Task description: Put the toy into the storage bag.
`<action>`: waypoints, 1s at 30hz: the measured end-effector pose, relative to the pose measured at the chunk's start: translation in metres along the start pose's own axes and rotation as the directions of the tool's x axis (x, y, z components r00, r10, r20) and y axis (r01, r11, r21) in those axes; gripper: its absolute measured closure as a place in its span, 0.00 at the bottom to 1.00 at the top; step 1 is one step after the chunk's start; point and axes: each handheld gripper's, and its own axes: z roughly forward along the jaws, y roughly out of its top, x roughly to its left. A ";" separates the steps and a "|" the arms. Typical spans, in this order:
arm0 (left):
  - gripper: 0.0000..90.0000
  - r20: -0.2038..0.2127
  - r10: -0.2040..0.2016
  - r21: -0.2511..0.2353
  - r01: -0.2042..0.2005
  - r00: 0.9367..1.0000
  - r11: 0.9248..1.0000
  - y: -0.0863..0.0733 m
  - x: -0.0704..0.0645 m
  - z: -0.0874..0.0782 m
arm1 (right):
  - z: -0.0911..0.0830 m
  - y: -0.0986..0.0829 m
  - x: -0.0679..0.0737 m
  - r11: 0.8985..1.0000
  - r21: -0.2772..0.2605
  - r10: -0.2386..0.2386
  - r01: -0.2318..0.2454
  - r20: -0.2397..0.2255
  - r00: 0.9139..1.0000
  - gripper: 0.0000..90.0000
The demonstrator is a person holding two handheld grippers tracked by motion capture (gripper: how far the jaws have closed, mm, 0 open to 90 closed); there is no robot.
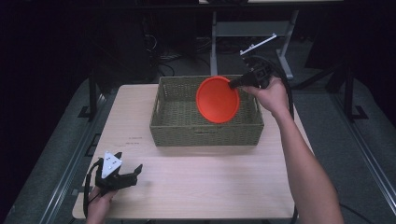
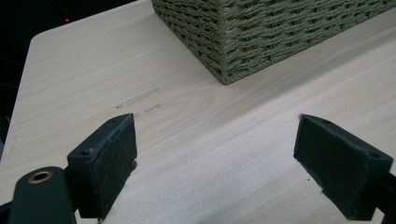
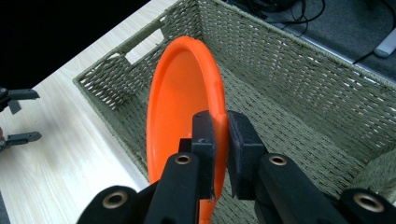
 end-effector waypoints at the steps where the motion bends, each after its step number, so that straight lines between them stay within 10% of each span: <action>1: 0.14 -0.002 -0.003 0.000 0.003 1.000 1.000 0.000 0.000 0.000 | 0.001 0.000 -0.002 1.000 -0.002 0.000 0.000 -0.001 1.000 0.91; 30: 0.14 0.004 0.000 -0.014 0.000 1.000 1.000 0.001 -0.002 0.000 | 0.045 -0.006 -0.026 0.996 0.038 0.084 -0.085 0.022 0.996 0.91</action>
